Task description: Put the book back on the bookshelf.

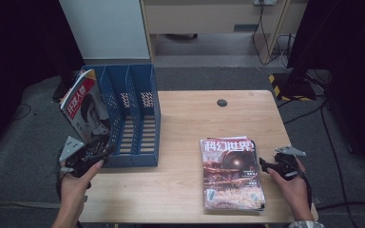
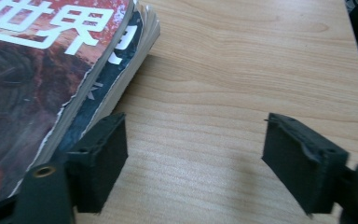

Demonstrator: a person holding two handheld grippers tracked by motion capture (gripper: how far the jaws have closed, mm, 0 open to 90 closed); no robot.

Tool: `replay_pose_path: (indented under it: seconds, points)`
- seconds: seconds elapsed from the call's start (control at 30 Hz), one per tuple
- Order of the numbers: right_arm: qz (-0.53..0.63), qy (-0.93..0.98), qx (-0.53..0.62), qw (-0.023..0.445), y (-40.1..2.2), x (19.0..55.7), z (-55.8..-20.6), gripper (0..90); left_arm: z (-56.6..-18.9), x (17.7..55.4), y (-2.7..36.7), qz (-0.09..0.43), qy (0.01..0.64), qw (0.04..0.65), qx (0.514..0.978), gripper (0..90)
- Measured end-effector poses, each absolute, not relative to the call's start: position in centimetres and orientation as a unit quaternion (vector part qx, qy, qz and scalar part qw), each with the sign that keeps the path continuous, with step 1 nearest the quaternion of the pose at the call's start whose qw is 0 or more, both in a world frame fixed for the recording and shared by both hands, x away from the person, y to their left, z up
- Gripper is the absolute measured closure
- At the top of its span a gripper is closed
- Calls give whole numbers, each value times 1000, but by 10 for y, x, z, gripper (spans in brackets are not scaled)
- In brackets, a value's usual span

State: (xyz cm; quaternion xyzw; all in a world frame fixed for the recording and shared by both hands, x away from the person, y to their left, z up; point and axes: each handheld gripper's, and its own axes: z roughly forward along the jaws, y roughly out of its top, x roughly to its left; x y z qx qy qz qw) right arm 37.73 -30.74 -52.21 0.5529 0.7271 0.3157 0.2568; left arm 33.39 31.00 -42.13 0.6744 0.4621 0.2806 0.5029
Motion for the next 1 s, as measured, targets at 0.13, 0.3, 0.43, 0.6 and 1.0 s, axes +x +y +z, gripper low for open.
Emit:
replay_pose_path:
  seconds: [0.13, 0.3, 0.43, 0.6, 1.0]
  points:
    - [319, 730, 545, 261, -310, 371, -516, 343, -423, 344, 279, 262, 444, 504, 694, 274]
    - [337, 727, 533, 274, -320, 358, -503, 476, -425, 356, 229, 237, 416, 507, 717, 270]
    - [354, 719, 528, 280, -325, 354, -497, 537, -428, 362, 204, 225, 408, 510, 724, 270]
    - [378, 723, 510, 273, -319, 351, -490, 625, -434, 375, 162, 189, 400, 518, 732, 270]
    - [413, 750, 465, 226, -291, 349, -493, 663, -473, 381, 84, 141, 367, 484, 782, 279]
